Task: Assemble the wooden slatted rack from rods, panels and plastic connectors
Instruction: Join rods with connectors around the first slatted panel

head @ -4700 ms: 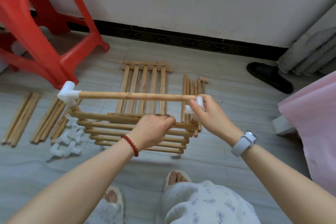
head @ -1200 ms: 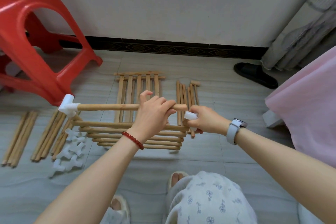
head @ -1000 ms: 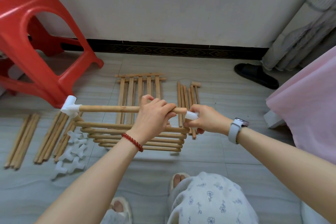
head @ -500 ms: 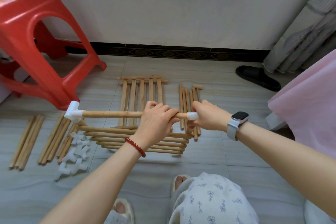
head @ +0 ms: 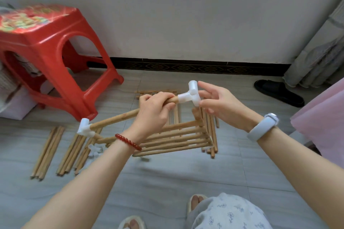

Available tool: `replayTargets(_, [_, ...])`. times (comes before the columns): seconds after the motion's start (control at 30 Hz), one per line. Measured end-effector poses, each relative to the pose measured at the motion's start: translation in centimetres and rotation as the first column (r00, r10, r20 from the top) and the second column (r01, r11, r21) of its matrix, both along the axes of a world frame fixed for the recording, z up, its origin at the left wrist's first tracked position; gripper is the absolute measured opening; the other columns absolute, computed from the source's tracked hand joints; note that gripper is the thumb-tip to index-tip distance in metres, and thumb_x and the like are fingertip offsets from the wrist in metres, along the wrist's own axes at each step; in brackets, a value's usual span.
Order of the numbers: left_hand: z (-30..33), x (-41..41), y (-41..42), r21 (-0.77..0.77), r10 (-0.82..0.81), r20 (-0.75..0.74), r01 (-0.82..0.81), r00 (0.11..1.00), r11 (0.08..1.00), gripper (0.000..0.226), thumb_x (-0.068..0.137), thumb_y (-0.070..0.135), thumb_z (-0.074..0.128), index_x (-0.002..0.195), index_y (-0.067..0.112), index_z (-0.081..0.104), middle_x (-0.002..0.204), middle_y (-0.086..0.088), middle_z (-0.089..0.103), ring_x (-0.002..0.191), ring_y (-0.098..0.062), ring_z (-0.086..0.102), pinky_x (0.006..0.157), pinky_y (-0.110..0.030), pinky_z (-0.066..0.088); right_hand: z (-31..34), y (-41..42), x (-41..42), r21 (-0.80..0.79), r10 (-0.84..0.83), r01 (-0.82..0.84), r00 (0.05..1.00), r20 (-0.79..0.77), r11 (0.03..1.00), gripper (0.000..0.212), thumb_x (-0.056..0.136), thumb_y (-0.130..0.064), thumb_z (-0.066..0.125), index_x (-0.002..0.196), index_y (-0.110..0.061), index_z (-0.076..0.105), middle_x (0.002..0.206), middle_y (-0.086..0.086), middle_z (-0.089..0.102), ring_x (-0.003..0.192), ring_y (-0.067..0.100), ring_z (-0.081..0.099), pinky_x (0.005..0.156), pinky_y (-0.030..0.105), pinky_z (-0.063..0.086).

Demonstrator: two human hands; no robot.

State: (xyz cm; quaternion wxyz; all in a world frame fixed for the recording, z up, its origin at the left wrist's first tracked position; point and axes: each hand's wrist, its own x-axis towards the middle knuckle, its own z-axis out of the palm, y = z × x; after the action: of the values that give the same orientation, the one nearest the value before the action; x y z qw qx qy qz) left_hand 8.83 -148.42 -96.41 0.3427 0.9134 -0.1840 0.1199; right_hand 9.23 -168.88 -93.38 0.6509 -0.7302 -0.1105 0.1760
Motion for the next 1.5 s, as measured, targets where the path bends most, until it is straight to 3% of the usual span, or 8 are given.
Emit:
replayTargets(0.23, [2.9, -1.8, 6.0, -0.354, -0.106, -0.285, -0.002, 0.953, 0.935, 0.023, 0.096, 0.008, 0.048, 0.109, 0.022, 0.058, 0.099, -0.004, 0.064, 0.095, -0.021, 0.058, 0.088, -0.025, 0.045, 2.4, 6.0, 0.0, -0.166, 0.146, -0.093, 0.927, 0.345, 0.982, 0.047, 0.089, -0.001, 0.053, 0.126, -0.03, 0.048, 0.087, -0.022, 0.065, 0.068, -0.001, 0.049, 0.065, 0.015, 0.039])
replayTargets(0.37, [1.7, -4.0, 10.3, -0.429, -0.109, -0.385, -0.073, 0.916, 0.9, 0.021, 0.097, 0.012, 0.046, 0.104, 0.023, 0.062, 0.099, 0.017, 0.066, 0.101, 0.006, 0.056, 0.083, -0.005, 0.039, 0.2, 10.1, -1.1, -0.423, 0.338, -0.144, 0.838, 0.429, 0.895, 0.05, 0.094, -0.021, 0.053, 0.139, -0.022, 0.034, 0.099, 0.001, 0.062, 0.081, 0.005, 0.056, 0.076, 0.021, 0.044])
replayTargets(0.63, [-1.8, -9.2, 16.8, -0.652, -0.159, -0.642, -0.425, 0.75, 0.628, 0.037, 0.081, 0.015, 0.042, 0.11, 0.003, 0.061, 0.108, -0.012, 0.066, 0.106, -0.022, 0.06, 0.094, -0.035, 0.044, -4.4, 18.5, -3.0, -0.84, 0.692, -0.104, 0.626, 0.36, 0.532, 0.024, 0.097, -0.041, 0.038, 0.104, -0.02, 0.047, 0.088, -0.008, 0.049, 0.073, 0.014, 0.048, 0.061, 0.029, 0.036])
replayTargets(0.73, [-3.3, -9.7, 16.4, -0.528, 0.019, -0.78, -0.674, 0.625, 0.516, 0.042, 0.094, 0.044, 0.039, 0.091, 0.007, 0.059, 0.078, -0.007, 0.065, 0.084, -0.021, 0.059, 0.087, -0.036, 0.039, -6.8, 20.2, -4.4, -0.903, 0.763, -0.095, 0.577, 0.293, 0.419, 0.028, 0.098, -0.043, 0.033, 0.1, -0.018, 0.044, 0.095, -0.002, 0.052, 0.065, 0.014, 0.041, 0.054, 0.029, 0.028])
replayTargets(0.87, [-4.6, -8.9, 15.6, -0.209, 0.339, -0.779, -0.728, 0.527, 0.653, 0.039, 0.096, 0.046, 0.042, 0.075, 0.014, 0.051, 0.072, 0.002, 0.049, 0.069, -0.014, 0.046, 0.065, -0.029, 0.036, -8.5, 21.1, -5.8, -0.916, 0.801, -0.09, 0.524, 0.29, 0.391, 0.031, 0.098, -0.042, 0.032, 0.1, -0.014, 0.044, 0.1, 0.003, 0.054, 0.068, 0.021, 0.05, 0.051, 0.03, 0.024])
replayTargets(1.2, [-6.3, -9.4, 17.3, -0.126, 0.442, -0.575, -0.608, 0.689, 0.784, 0.007, 0.095, 0.022, 0.043, 0.098, 0.017, 0.048, 0.088, 0.008, 0.049, 0.073, -0.008, 0.049, 0.058, -0.026, 0.039, -9.0, 21.4, -6.4, -0.934, 0.799, -0.078, 0.545, 0.254, 0.35, 0.038, 0.098, -0.047, 0.029, 0.102, -0.013, 0.046, 0.1, 0.003, 0.056, 0.061, 0.015, 0.036, 0.051, 0.032, 0.03])
replayTargets(1.33, [-8.5, -11.7, 16.5, -0.078, 0.437, -0.501, -0.542, 0.747, 0.837, 0.006, 0.093, 0.014, 0.05, 0.096, 0.019, 0.051, 0.084, 0.007, 0.053, 0.07, -0.002, 0.048, 0.058, -0.019, 0.034, -8.4, 21.1, -5.3, -0.881, 0.628, -0.106, 0.741, 0.239, 0.461, 0.039, 0.098, -0.048, 0.027, 0.097, -0.015, 0.048, 0.089, 0.001, 0.057, 0.068, 0.019, 0.052, 0.059, 0.034, 0.043])
replayTargets(1.5, [-9.8, -12.8, 15.7, -0.263, 0.449, -0.655, -0.74, 0.608, 0.619, 0.002, 0.093, 0.023, 0.053, 0.091, 0.023, 0.054, 0.087, 0.004, 0.058, 0.08, -0.006, 0.056, 0.065, -0.018, 0.042, -8.4, 19.7, -4.5, -0.847, 0.556, -0.098, 0.792, 0.252, 0.522, 0.028, 0.098, -0.042, 0.033, 0.086, -0.02, 0.044, 0.075, -0.008, 0.047, 0.064, 0.014, 0.047, 0.059, 0.029, 0.036])
